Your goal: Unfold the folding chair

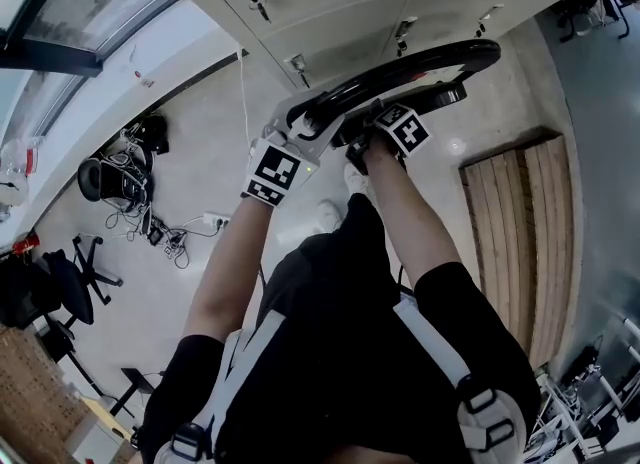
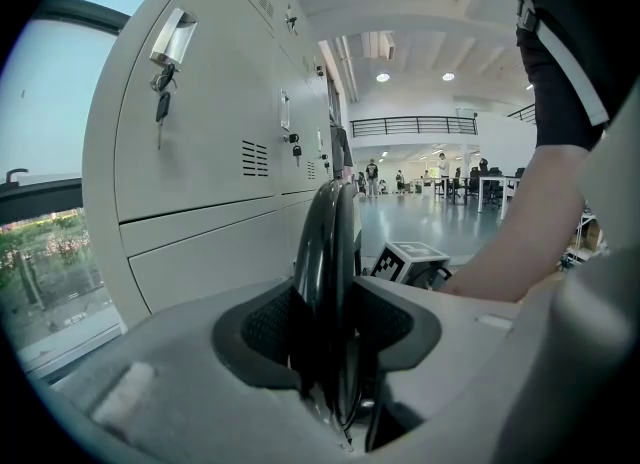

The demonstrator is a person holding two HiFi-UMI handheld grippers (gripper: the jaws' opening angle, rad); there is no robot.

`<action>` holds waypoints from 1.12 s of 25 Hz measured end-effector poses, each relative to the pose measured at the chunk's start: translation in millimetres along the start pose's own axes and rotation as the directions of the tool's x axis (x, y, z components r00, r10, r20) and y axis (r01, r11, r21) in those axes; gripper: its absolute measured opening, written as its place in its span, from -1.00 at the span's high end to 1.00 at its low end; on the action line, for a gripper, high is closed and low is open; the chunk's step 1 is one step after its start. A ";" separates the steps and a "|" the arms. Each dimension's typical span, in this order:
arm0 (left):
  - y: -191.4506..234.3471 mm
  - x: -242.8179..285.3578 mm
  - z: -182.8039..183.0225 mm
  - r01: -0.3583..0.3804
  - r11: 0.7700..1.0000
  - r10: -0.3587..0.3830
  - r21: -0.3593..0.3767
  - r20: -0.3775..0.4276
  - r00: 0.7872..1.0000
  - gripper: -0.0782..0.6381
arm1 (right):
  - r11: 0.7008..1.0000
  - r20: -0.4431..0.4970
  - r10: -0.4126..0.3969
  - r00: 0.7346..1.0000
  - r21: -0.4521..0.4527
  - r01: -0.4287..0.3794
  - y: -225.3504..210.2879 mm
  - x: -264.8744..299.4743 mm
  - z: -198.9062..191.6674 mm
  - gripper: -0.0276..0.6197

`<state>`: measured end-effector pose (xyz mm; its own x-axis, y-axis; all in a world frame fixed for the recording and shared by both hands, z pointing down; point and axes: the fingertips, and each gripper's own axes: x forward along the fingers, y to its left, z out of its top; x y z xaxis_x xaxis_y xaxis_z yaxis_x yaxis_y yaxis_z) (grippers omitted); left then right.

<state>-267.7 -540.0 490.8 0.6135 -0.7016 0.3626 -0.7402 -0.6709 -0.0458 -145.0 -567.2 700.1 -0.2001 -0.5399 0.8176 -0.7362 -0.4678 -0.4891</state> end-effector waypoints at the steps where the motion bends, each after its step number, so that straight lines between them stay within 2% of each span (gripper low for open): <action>1: -0.8 0.3 -0.2 0.004 1.000 -0.004 -0.002 0.001 1.000 0.34 | 1.000 0.019 0.006 1.000 -0.004 -0.006 0.5 -0.1 1.0 0.22; 5: -0.2 1.1 -1.6 0.018 1.000 -0.018 -0.005 0.010 1.000 0.34 | 0.998 0.017 0.063 0.998 -0.032 -0.062 -2.3 -0.7 1.9 0.24; 10: -3.6 0.6 -1.6 0.043 0.999 -0.044 0.020 0.037 0.998 0.34 | 0.993 0.015 0.121 0.993 -0.011 -0.121 -18.3 -10.6 -4.1 0.26; 13: -9.0 -0.9 -4.6 0.048 0.999 -0.048 0.001 0.056 0.997 0.34 | 0.988 0.003 0.151 0.988 0.012 -0.151 -36.8 -18.4 -11.8 0.28; 19: -17.3 -0.2 -12.3 0.054 0.998 -0.051 -0.036 0.083 0.995 0.34 | 0.983 -0.009 0.181 0.983 0.043 -0.180 -91.2 -37.2 -28.6 0.25; 23: -27.9 -1.8 -21.9 0.061 0.996 -0.056 -0.071 0.065 0.996 0.34 | 0.977 -0.044 0.184 0.982 0.122 -0.177 -138.8 -45.9 -49.5 0.23; 25: -36.6 -1.3 -22.3 0.060 0.995 -0.054 -0.076 0.077 0.996 0.34 | 0.972 -0.066 0.194 0.979 0.145 -0.183 -161.5 -51.4 -57.2 0.21; 28: -47.2 -1.3 -23.9 0.056 0.996 -0.048 -0.074 0.097 0.994 0.34 | 0.967 -0.051 0.213 0.976 0.154 -0.203 -183.3 -55.1 -61.4 0.21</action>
<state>-240.2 -501.6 514.8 0.6723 -0.6883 0.2726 -0.7233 -0.6892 0.0436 -38.7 -408.8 763.3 -0.3851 -0.5909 0.7089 -0.5712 -0.4507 -0.6860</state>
